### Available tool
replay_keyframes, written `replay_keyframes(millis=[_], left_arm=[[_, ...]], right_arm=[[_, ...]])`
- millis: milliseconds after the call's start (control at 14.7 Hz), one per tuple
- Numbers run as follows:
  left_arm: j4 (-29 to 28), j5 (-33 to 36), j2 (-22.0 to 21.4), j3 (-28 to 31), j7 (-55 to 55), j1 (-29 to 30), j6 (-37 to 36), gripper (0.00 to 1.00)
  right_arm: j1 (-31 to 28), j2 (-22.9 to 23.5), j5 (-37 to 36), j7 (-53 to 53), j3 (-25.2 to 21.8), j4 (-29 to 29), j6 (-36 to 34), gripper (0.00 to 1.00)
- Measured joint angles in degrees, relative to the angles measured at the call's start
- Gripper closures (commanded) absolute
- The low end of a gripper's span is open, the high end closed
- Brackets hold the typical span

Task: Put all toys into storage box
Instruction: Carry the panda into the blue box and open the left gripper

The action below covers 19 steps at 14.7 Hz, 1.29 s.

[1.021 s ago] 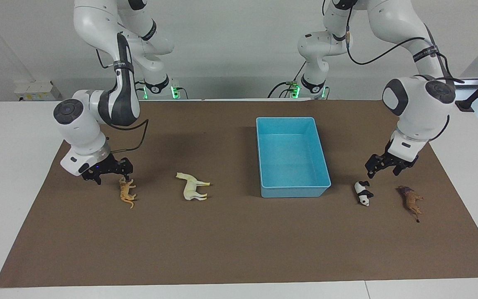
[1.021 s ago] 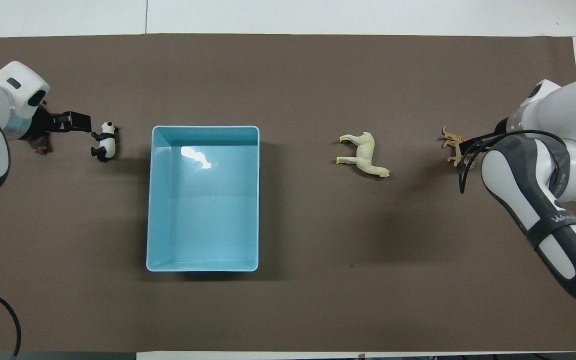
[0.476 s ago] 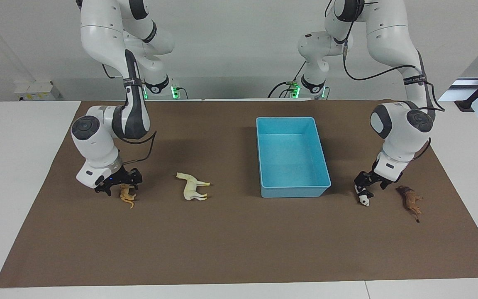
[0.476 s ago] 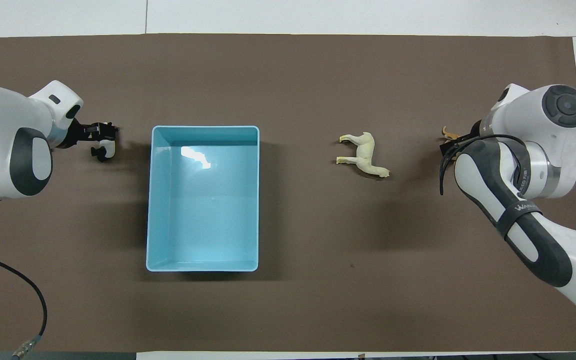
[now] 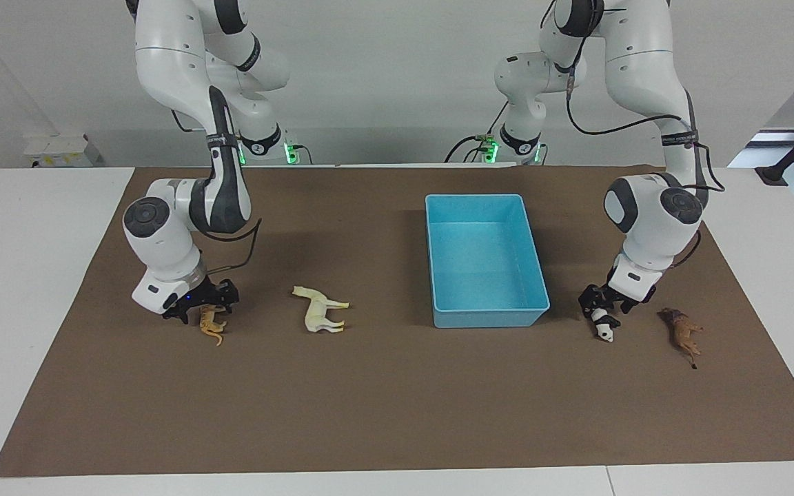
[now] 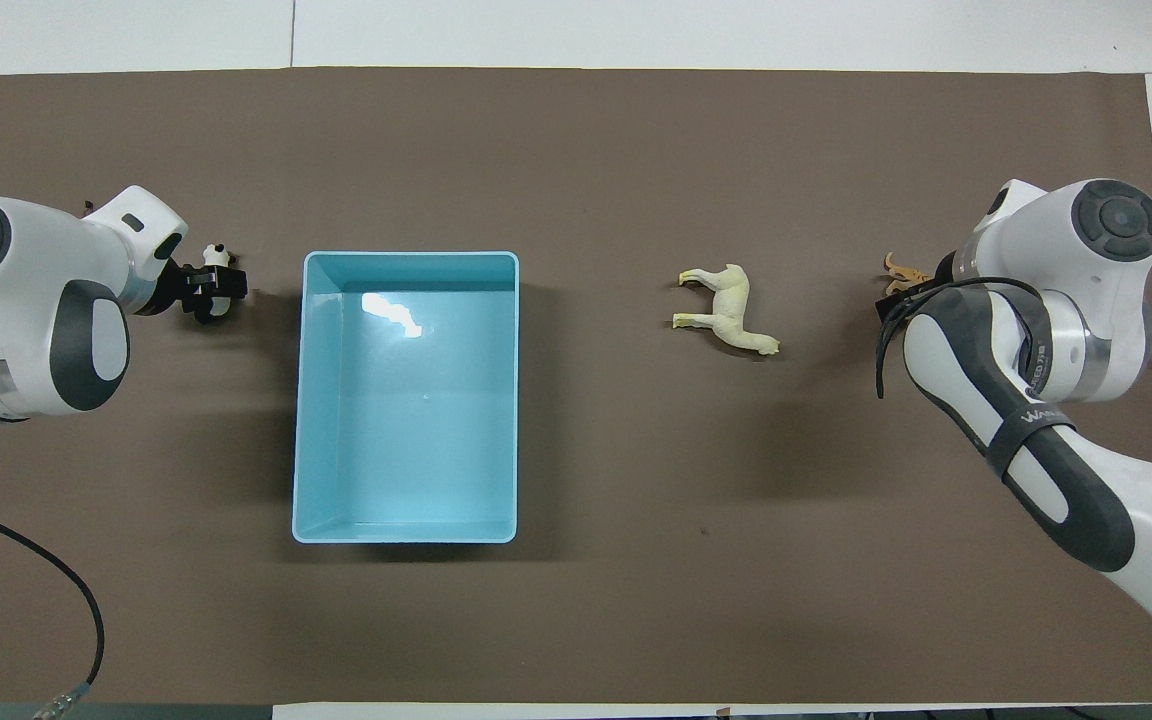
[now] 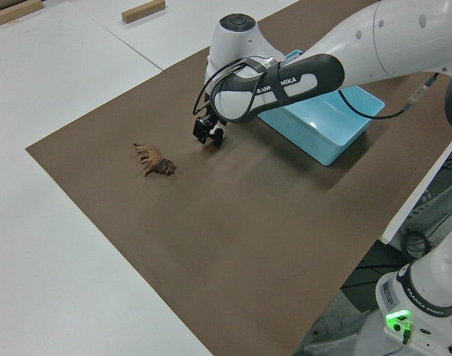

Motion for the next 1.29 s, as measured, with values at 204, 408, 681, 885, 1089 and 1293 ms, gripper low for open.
replay_keyframes(millis=[204, 408, 681, 885, 1089, 1293], left_arm=[[-0.90, 0.00, 0.04, 0.00, 0.00, 0.00, 0.68, 0.57], [-0.70, 0.01, -0.04, 0.05, 0.00, 0.06, 0.67, 1.00], [5.23, 0.00, -0.10, 0.12, -0.06, 0.09, -7.05, 1.00], [16.82, -0.06, -1.51, -0.78, -5.22, -0.94, -23.53, 1.00], [19.44, -0.13, -6.63, -1.38, -18.57, -8.90, -32.84, 1.00], [13.81, -0.14, -9.31, -1.57, -30.31, -17.93, -31.04, 1.00]], right_arm=[[-0.08, 0.00, 0.00, -1.15, -0.01, -0.42, 0.00, 0.26], [-0.12, 0.00, 0.01, -1.25, -0.02, -0.43, 0.00, 1.00], [-0.25, -0.09, 0.07, -1.25, -0.03, -0.45, 0.01, 1.00], [-0.24, -0.09, 0.07, -1.25, -0.03, -0.43, 0.01, 1.00], [-0.21, -0.11, 0.07, -1.18, -0.03, 0.25, 0.01, 1.00], [0.05, -1.19, 0.08, 0.37, -0.01, 2.01, -0.66, 1.00]])
